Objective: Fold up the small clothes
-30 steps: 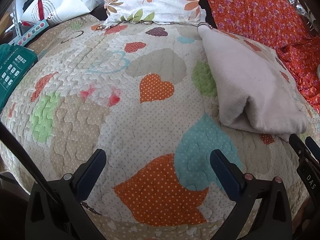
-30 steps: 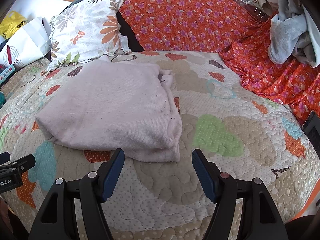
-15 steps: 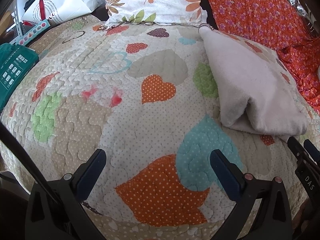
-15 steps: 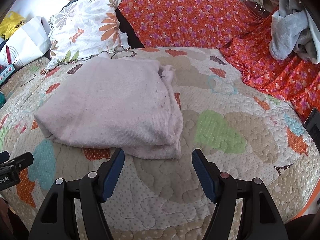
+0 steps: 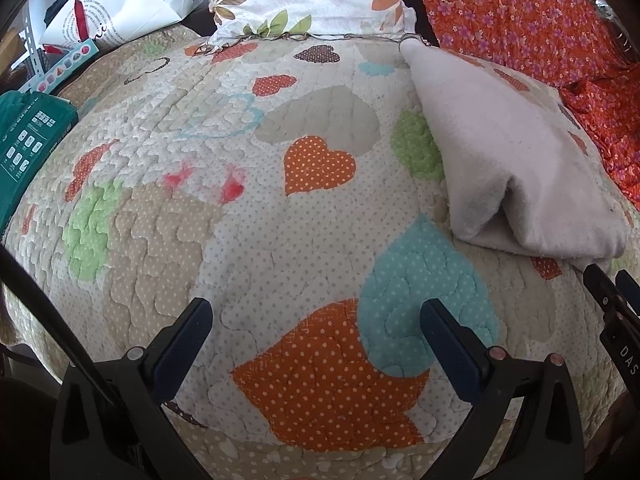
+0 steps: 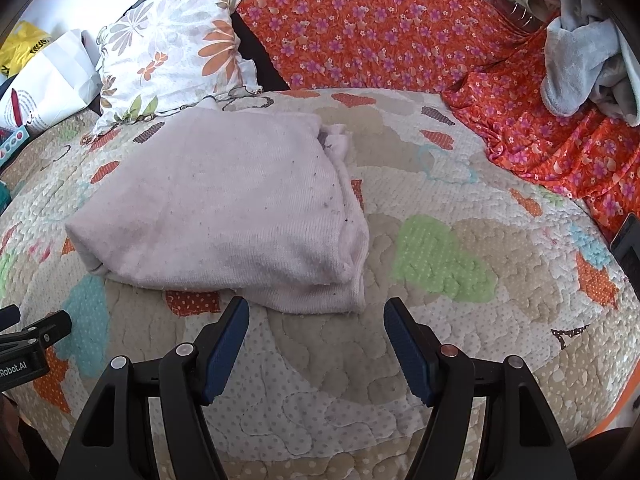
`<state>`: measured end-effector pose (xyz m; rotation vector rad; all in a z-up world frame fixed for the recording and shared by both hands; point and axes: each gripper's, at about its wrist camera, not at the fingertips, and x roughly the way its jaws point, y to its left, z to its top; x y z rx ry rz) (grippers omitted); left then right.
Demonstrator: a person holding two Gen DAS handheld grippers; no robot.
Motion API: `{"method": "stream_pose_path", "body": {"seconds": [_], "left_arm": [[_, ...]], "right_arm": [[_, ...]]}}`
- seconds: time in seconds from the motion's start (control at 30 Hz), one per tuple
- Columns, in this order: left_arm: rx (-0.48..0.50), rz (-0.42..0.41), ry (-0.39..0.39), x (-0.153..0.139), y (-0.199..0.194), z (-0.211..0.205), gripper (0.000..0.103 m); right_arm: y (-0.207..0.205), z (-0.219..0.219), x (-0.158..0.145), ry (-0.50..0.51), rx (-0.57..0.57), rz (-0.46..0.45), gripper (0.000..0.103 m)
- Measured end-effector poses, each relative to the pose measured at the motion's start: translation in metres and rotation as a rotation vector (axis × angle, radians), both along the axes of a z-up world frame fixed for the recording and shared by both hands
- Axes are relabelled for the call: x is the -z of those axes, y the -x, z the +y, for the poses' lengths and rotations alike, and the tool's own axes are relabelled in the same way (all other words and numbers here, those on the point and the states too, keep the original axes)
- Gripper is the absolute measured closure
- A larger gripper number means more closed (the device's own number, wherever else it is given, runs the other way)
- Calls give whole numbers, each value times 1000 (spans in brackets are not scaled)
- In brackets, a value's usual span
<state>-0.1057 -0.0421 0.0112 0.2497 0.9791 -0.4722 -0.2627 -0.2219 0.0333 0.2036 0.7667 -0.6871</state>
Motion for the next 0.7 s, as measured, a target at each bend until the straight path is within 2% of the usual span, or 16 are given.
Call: {"method": "stream_pose_path", "body": {"seconds": [0.7], "left_arm": [[6,14,-3,4,-1,-1,0]], "right_arm": [[-1,-1,2,-14,-1,6,28]]}}
